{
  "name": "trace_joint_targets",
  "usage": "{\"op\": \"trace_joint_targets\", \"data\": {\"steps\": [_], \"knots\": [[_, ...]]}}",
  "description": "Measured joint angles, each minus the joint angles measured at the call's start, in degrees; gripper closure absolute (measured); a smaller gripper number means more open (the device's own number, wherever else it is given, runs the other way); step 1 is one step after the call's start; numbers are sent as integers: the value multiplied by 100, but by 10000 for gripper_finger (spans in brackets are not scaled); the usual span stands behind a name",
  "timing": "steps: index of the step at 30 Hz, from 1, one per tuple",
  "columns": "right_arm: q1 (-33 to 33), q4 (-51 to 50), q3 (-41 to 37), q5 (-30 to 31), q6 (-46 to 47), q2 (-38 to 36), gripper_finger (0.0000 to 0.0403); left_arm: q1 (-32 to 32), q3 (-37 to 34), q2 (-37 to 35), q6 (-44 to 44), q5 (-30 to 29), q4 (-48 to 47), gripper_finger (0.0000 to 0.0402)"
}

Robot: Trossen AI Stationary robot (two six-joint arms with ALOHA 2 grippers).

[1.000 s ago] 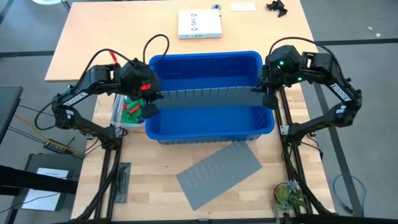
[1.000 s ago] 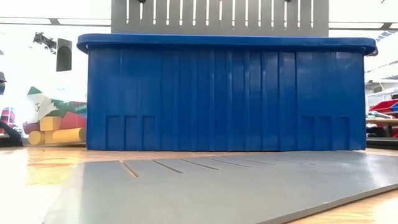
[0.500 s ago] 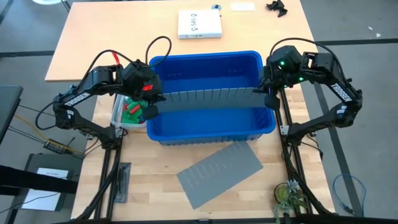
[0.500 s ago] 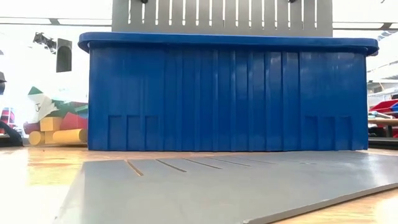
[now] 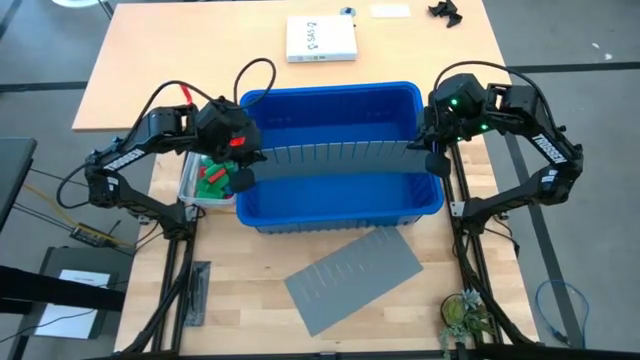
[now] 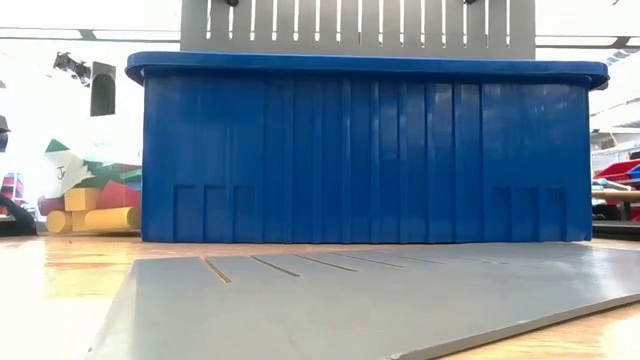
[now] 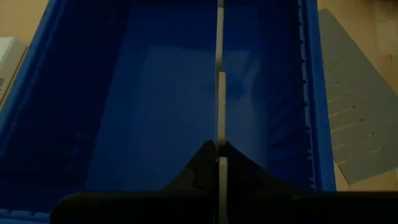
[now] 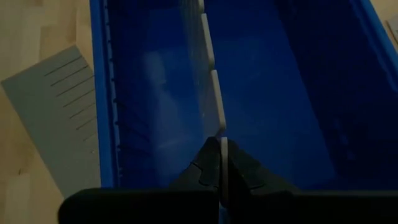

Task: Sort blocks
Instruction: Assemble the blue bin using bin divider

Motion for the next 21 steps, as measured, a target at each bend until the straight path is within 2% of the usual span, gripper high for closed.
{"op": "trace_joint_targets", "data": {"steps": [4, 21], "knots": [[0, -28, 0, -19, 2, -2, 403, 1, -3, 0, -51, 306, -17, 380], [0, -56, 2, -2, 2, -2, 403, 1, -17, 7, -384, 338, 67, 380]]}}
